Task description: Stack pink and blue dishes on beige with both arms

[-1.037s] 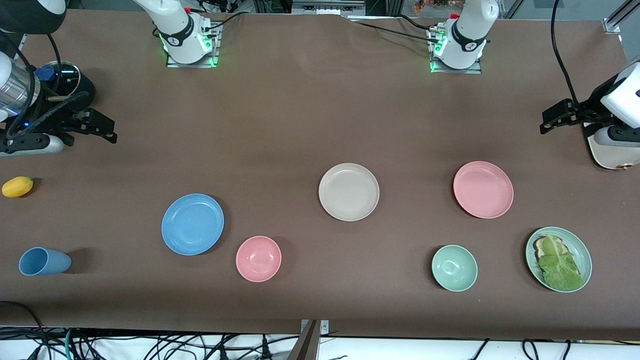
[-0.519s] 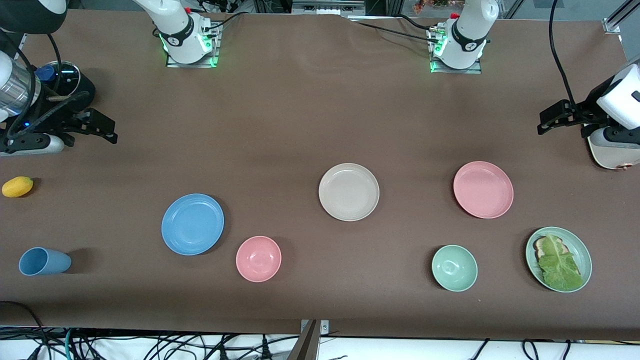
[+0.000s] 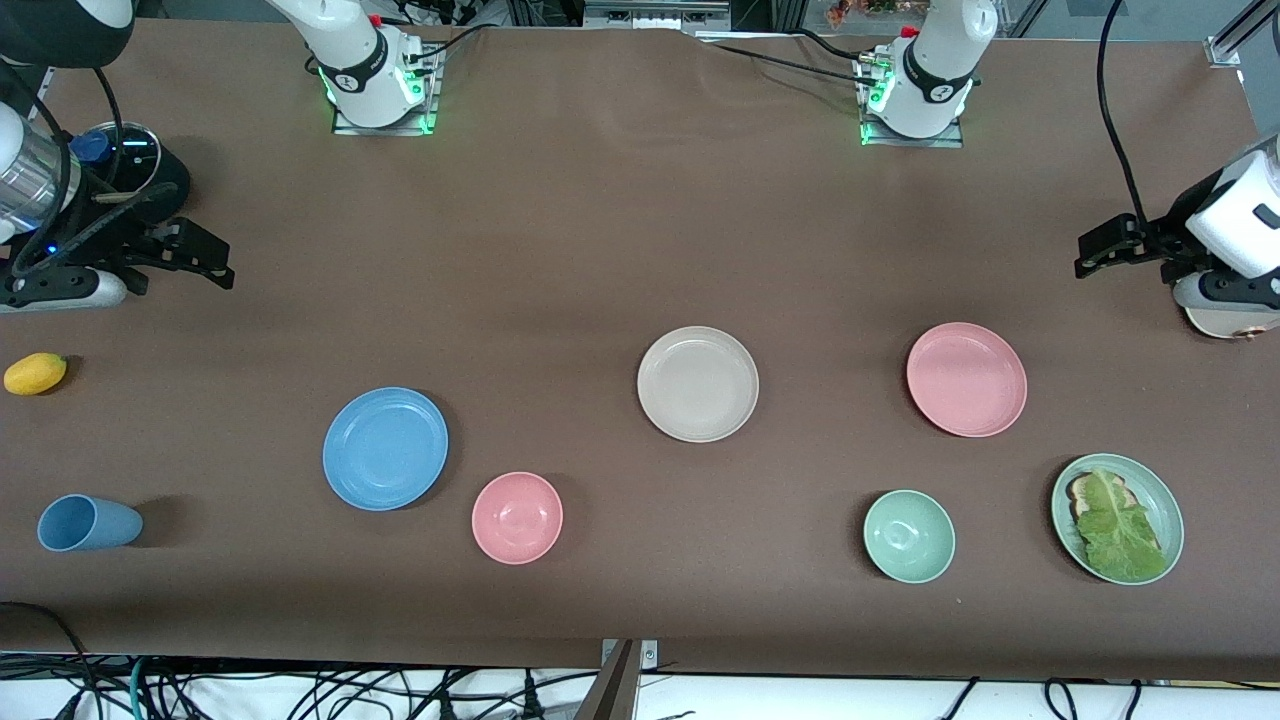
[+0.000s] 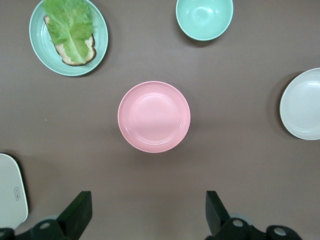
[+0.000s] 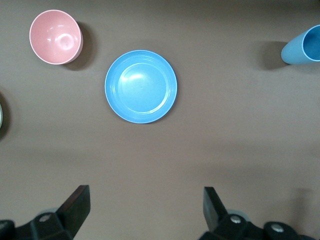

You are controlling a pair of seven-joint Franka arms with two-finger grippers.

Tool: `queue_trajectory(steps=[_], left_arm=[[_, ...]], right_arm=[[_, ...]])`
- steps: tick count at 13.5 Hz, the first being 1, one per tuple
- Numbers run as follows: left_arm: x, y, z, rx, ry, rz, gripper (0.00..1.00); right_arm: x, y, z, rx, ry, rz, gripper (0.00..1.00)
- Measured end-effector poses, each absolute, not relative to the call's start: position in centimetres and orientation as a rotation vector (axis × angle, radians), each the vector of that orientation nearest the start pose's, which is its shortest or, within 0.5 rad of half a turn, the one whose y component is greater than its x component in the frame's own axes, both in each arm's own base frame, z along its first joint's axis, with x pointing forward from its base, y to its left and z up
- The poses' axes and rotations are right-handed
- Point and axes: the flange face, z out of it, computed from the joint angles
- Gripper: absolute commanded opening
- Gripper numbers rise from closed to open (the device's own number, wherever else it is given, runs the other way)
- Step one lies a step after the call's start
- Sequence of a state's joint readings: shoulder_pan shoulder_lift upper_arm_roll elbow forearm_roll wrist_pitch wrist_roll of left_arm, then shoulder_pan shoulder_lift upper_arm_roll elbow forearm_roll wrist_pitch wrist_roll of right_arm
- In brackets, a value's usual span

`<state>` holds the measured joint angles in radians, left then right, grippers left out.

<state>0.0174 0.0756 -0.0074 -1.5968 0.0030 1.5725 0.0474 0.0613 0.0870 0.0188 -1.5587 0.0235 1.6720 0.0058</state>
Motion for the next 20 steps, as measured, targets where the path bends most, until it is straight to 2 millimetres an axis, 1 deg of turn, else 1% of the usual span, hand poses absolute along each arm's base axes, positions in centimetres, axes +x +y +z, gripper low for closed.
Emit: queue_trajectory(steps=[1,2,3,5,6,8,10,12,13,15,17,18,20], left_arm=[[57.7,0.7,56.1,-3.134,0.058,0.18,1.0],[58.1,0.9,54.9,-3.13,0.053,0.216,1.0],[58.8,1.6,52.9,-3.128,0.032,0.266,1.0],[60.4,4.4,48.8,-3.125,-0.039,0.359,1.0],[61.0,5.6,47.0,-3.124,-0.066,0.395,1.0],[61.9,7.0,43.9,-3.118,-0.101,0.464,1.0],[62.3,8.5,41.2,-3.113,-0.137,0.528,1.0],[62.7,10.4,38.5,-3.112,-0.179,0.55,1.0],[63.1,11.3,36.8,-3.113,-0.195,0.547,1.0],[63.8,12.2,33.0,-3.114,-0.211,0.552,1.0],[63.9,12.7,29.5,-3.12,-0.197,0.528,1.0],[63.6,13.2,28.2,-3.129,-0.168,0.511,1.0],[62.5,15.0,26.3,-3.154,-0.119,0.483,1.0]], right_arm=[[58.8,4.9,59.0,-3.113,-0.112,-0.039,1.0],[58.8,4.9,59.0,-3.113,-0.112,-0.04,1.0],[58.8,4.9,59.0,-3.113,-0.112,-0.041,1.0],[58.8,4.8,59.0,-3.113,-0.11,-0.049,1.0],[58.9,4.8,59.0,-3.113,-0.11,-0.052,1.0],[58.9,4.9,59.0,-3.113,-0.112,-0.054,1.0],[58.9,5.2,59.0,-3.112,-0.119,-0.057,1.0],[58.9,5.3,59.1,-3.112,-0.121,-0.062,1.0],[58.9,5.3,59.1,-3.111,-0.121,-0.064,1.0],[58.9,5.3,59.1,-3.111,-0.121,-0.065,1.0],[58.9,5.4,59.1,-3.111,-0.123,-0.073,1.0],[59.0,5.4,59.1,-3.111,-0.125,-0.075,1.0],[58.9,5.5,59.1,-3.11,-0.127,-0.075,1.0]])
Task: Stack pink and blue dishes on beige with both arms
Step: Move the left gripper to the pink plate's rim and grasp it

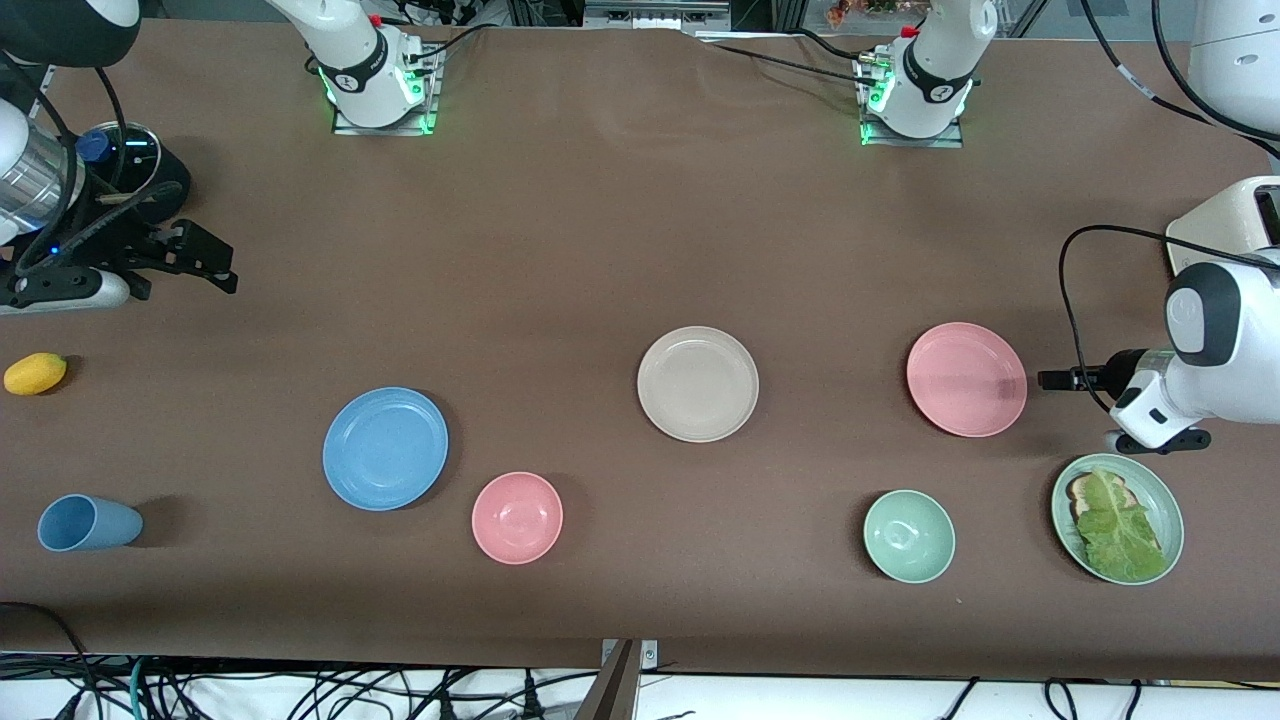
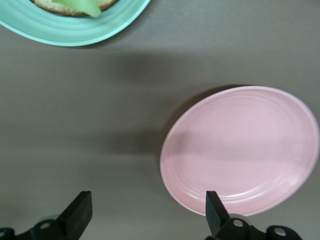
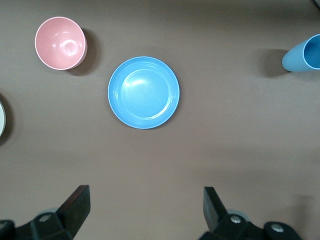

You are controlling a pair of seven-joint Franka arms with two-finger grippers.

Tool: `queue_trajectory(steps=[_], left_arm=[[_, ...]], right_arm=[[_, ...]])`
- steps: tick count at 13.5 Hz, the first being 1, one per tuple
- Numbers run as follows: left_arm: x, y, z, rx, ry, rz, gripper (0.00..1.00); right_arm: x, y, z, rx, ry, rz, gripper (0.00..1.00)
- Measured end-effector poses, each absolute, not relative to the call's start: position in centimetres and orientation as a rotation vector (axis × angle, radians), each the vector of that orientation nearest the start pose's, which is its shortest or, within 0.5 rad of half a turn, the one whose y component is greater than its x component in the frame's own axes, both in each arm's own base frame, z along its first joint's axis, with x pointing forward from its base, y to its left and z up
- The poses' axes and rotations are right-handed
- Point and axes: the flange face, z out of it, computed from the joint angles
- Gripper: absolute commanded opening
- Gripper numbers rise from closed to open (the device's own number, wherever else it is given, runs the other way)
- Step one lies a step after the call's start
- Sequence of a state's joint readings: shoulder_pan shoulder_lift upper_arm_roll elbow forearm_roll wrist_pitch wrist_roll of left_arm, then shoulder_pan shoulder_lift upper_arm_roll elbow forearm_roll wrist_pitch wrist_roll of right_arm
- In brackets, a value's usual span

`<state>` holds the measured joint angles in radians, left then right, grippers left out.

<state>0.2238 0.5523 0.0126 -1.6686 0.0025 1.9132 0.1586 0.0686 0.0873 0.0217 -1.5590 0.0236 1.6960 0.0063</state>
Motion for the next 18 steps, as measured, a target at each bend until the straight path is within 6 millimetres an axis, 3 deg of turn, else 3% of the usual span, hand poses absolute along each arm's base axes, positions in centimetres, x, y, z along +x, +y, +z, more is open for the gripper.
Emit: queue_trajectory(steps=[2,4,5,6,7,8,9,15,18], left_arm=[[61.7,16.0,24.5,-3.184,-0.13,0.417,1.0],[60.2,15.3,20.9,-3.189,-0.134,0.334,1.0],[59.3,14.8,19.4,-3.191,-0.129,0.315,0.95],[58.7,14.3,18.4,-3.193,-0.124,0.316,0.77],[58.4,14.0,18.0,-3.195,-0.118,0.321,0.36],[58.4,13.6,17.8,-3.197,-0.111,0.326,0.07],[58.4,13.4,17.8,-3.199,-0.104,0.326,0.0],[58.9,11.4,18.1,-3.201,-0.067,0.324,0.0],[60.0,10.7,20.2,-3.209,-0.101,0.33,0.0]], right_arm=[[59.0,5.5,59.2,-3.11,-0.127,-0.076,1.0],[58.9,5.5,59.1,-3.11,-0.128,-0.076,1.0],[58.9,5.5,59.1,-3.11,-0.128,-0.075,1.0],[58.9,5.5,59.1,-3.11,-0.128,-0.075,1.0],[58.9,5.5,59.1,-3.11,-0.128,-0.075,1.0],[58.9,5.5,59.1,-3.11,-0.128,-0.075,1.0],[58.9,5.5,59.1,-3.11,-0.128,-0.075,1.0],[58.9,5.5,59.1,-3.11,-0.127,-0.075,1.0],[58.9,5.5,59.1,-3.11,-0.127,-0.075,1.0]])
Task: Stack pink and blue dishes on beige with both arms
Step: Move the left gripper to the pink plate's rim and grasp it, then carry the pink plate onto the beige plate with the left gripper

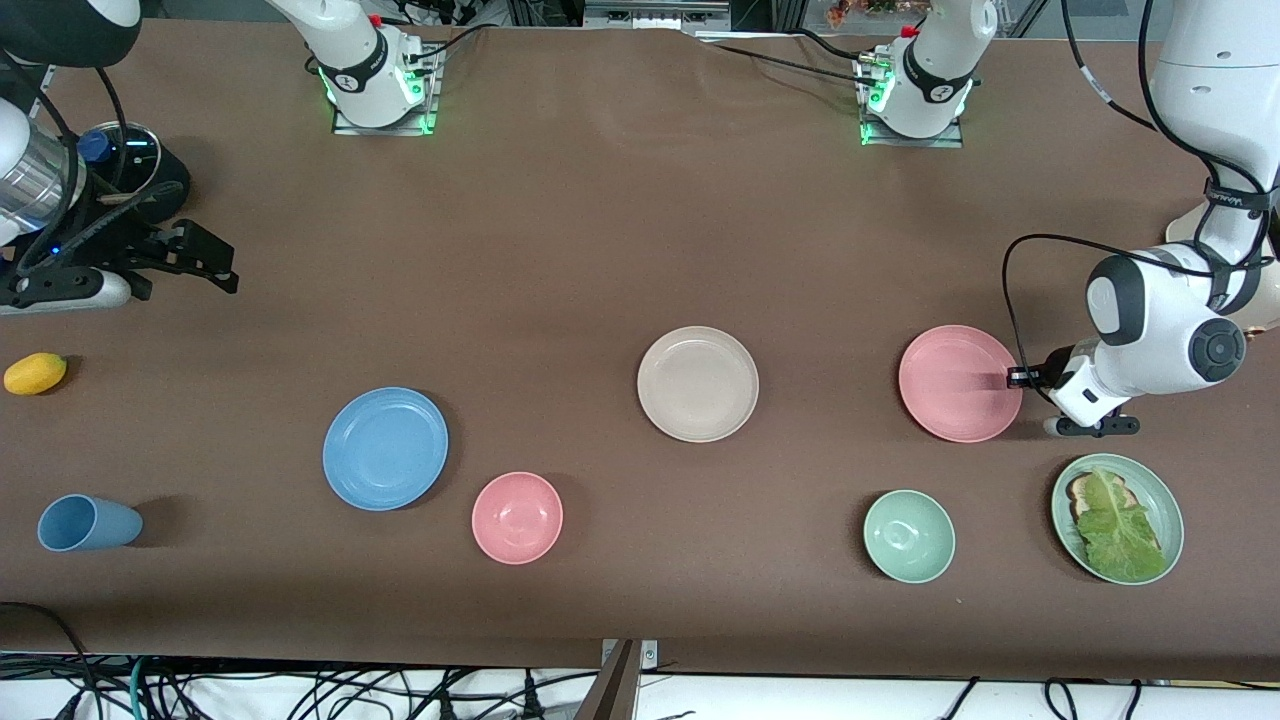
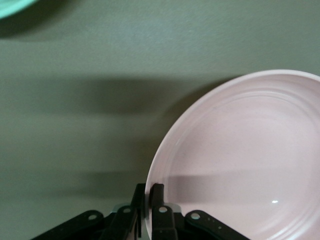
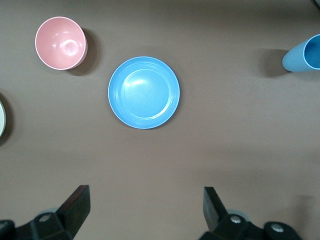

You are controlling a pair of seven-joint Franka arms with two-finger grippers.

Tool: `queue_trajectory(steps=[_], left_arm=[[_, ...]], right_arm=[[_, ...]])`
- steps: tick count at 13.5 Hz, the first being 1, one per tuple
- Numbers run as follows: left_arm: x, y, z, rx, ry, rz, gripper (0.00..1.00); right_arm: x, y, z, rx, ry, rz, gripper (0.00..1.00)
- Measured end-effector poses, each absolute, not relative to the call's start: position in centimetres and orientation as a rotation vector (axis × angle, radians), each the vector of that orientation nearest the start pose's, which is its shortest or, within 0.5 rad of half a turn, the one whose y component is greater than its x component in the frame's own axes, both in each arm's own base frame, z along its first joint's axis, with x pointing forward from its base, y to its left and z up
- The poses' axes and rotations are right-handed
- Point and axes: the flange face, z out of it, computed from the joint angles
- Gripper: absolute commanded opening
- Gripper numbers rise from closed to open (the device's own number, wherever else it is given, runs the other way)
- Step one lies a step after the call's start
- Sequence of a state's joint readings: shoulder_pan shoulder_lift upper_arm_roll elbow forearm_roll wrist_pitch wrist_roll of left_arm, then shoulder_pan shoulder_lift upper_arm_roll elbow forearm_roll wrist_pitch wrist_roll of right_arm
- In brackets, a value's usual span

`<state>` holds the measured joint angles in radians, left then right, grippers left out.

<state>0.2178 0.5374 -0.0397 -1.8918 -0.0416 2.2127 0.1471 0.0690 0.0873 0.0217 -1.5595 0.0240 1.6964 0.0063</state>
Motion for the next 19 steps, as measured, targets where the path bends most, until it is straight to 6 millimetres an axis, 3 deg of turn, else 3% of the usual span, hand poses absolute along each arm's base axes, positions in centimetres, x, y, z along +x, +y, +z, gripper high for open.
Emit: queue_trajectory(steps=[6,8,10,12,14,19], left_arm=[[62.7,5.7,30.4,-3.266,-0.27,0.467,0.0],[63.6,2.2,32.8,-3.298,-0.376,0.484,0.0],[63.9,-3.3,33.9,-3.299,-0.472,0.509,0.0],[63.7,-8.8,34.3,-3.295,-0.508,0.54,0.0],[63.5,-13.8,33.3,-3.318,-0.5,0.554,0.0],[61.8,-25.3,27.3,-3.297,-0.584,0.546,0.0]], right_arm=[[59.0,5.5,59.1,-3.11,-0.127,-0.075,1.0],[59.0,5.5,59.1,-3.11,-0.127,-0.075,1.0],[59.0,5.5,59.1,-3.11,-0.127,-0.074,1.0],[59.0,5.5,59.1,-3.11,-0.127,-0.074,1.0],[59.0,5.6,59.1,-3.11,-0.127,-0.077,1.0],[59.2,5.3,59.0,-3.11,-0.118,-0.093,1.0]])
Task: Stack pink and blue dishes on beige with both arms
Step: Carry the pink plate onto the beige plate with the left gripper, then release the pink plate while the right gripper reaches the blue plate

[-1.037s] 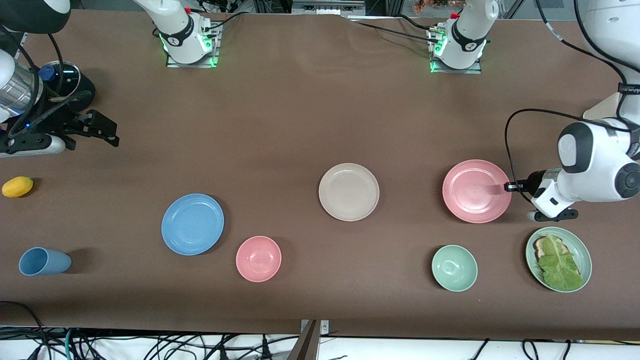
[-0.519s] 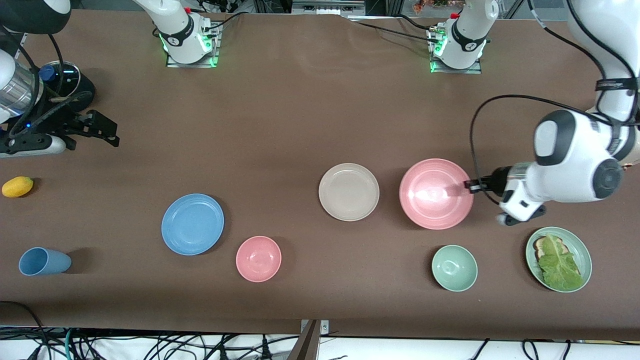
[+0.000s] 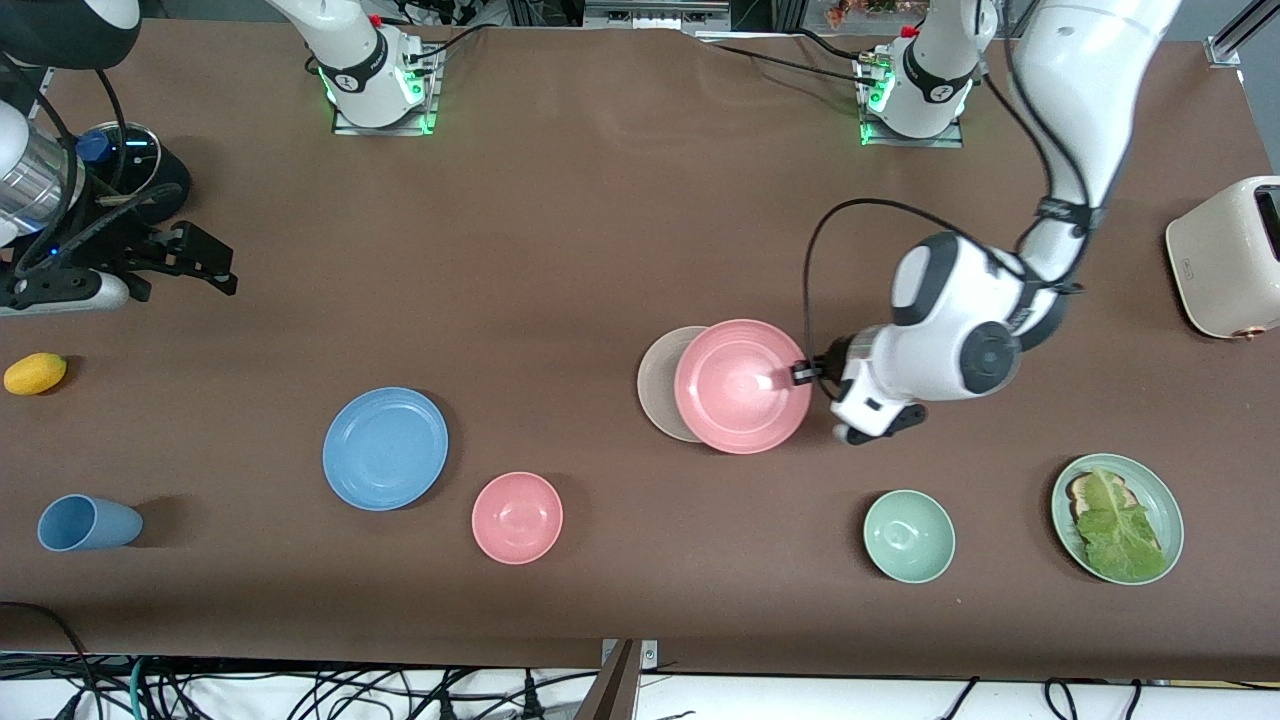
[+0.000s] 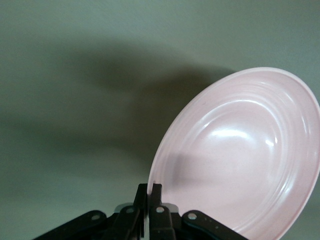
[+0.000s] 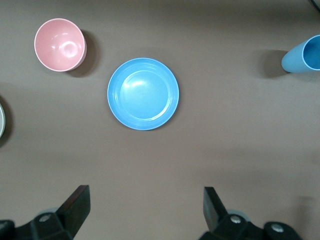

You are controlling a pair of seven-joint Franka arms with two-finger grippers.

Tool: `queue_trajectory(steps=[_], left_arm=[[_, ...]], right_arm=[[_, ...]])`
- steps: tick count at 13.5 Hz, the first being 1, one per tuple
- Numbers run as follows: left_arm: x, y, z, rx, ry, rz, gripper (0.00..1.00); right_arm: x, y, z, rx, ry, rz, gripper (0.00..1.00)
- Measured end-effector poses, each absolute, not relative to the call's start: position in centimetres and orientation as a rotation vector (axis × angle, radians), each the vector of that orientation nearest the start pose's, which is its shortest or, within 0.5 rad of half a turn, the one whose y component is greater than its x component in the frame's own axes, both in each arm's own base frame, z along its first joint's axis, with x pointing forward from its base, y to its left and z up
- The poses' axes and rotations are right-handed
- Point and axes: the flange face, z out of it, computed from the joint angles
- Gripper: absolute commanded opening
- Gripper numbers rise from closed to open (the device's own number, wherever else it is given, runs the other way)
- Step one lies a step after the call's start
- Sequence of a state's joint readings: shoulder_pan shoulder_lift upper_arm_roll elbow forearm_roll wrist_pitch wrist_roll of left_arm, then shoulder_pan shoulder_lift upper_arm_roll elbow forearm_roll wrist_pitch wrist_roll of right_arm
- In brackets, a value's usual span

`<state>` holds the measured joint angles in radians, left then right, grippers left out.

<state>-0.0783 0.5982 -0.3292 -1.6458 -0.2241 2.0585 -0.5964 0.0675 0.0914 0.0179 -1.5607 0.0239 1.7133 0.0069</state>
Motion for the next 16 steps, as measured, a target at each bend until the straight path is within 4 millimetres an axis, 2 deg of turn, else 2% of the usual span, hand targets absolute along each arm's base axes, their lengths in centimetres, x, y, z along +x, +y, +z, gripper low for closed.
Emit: queue_trajectory(steps=[2,6,9,10,12,14,16], left_arm=[[61.0,-27.6,25.6,-3.275,-0.604,0.546,0.0],[60.7,-28.2,24.5,-3.241,-0.623,0.544,0.0],[60.2,-28.9,23.7,-3.232,-0.611,0.563,0.0],[60.2,-29.0,23.5,-3.231,-0.61,0.566,0.29],[60.3,-28.8,23.5,-3.229,-0.614,0.564,1.0],[60.5,-28.4,23.4,-3.227,-0.624,0.559,1.0],[60.6,-28.4,23.5,-3.228,-0.627,0.554,1.0]], right_arm=[[59.7,4.9,59.0,-3.109,-0.107,-0.128,1.0],[60.0,3.5,58.6,-3.112,-0.069,-0.132,1.0],[60.2,3.3,58.4,-3.112,-0.064,-0.13,1.0],[60.2,3.3,58.4,-3.112,-0.064,-0.13,1.0],[60.3,3.3,58.2,-3.112,-0.064,-0.125,1.0],[60.8,3.3,56.2,-3.119,-0.065,-0.074,1.0],[61.7,3.3,53.4,-3.128,-0.068,-0.004,1.0]])
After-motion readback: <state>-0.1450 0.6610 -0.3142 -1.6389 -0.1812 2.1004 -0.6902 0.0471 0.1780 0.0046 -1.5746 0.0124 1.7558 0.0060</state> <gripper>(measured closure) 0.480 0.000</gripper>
